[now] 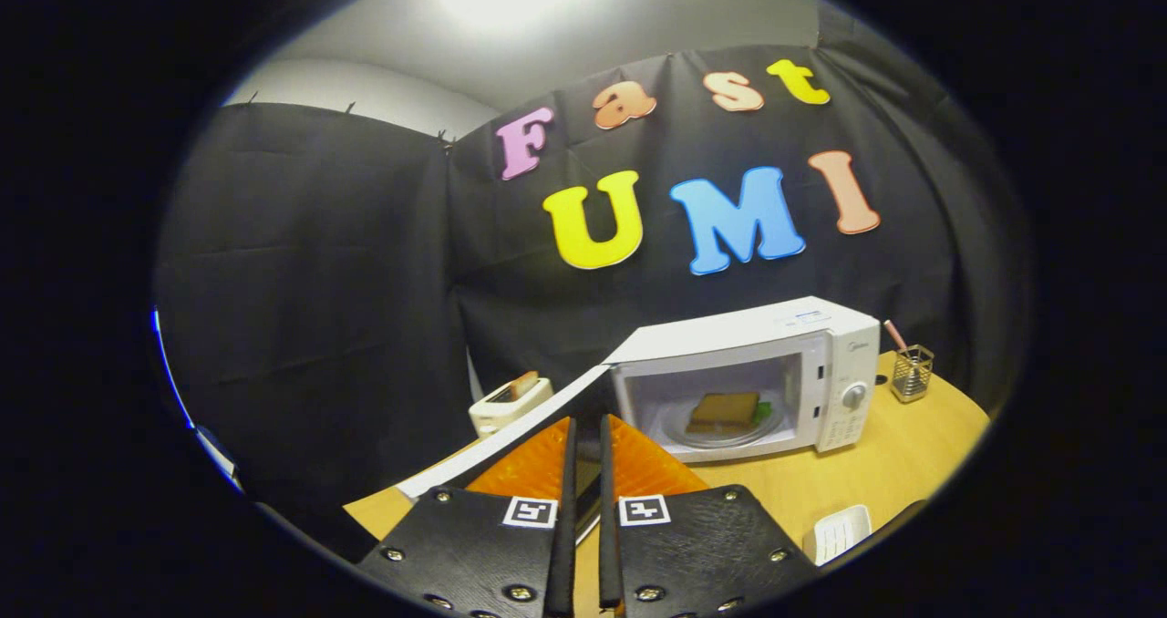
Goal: Open the microwave, put the food inside, and close the microwave door.
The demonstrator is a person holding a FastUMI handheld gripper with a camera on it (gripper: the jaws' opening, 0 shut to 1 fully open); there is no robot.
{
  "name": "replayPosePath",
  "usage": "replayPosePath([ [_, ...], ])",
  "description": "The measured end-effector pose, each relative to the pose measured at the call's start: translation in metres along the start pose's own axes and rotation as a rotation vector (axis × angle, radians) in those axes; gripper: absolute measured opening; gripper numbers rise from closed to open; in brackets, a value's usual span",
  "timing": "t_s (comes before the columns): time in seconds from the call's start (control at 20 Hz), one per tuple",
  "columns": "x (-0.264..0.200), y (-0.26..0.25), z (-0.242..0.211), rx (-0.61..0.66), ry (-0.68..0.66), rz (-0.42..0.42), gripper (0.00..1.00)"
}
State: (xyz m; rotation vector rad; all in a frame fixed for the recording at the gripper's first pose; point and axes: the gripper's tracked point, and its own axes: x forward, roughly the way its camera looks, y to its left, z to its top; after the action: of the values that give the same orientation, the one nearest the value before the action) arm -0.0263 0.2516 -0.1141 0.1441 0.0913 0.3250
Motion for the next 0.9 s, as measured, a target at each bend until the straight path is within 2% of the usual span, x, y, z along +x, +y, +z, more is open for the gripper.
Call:
replayPosePath([
  [0.1,-0.005,0.026,-0.005,-0.024,0.001,0.044,0.11],
  [0.15,-0.005,0.043,-0.009,-0.028,-0.001,0.076,0.03],
  [0.4,-0.011,0.119,-0.031,-0.066,0.008,0.2,0.03],
  [0.65,0.013,0.153,-0.059,-0.078,0.047,0.216,0.03],
  [0.9,0.041,0.149,-0.092,-0.067,0.127,0.178,0.02],
])
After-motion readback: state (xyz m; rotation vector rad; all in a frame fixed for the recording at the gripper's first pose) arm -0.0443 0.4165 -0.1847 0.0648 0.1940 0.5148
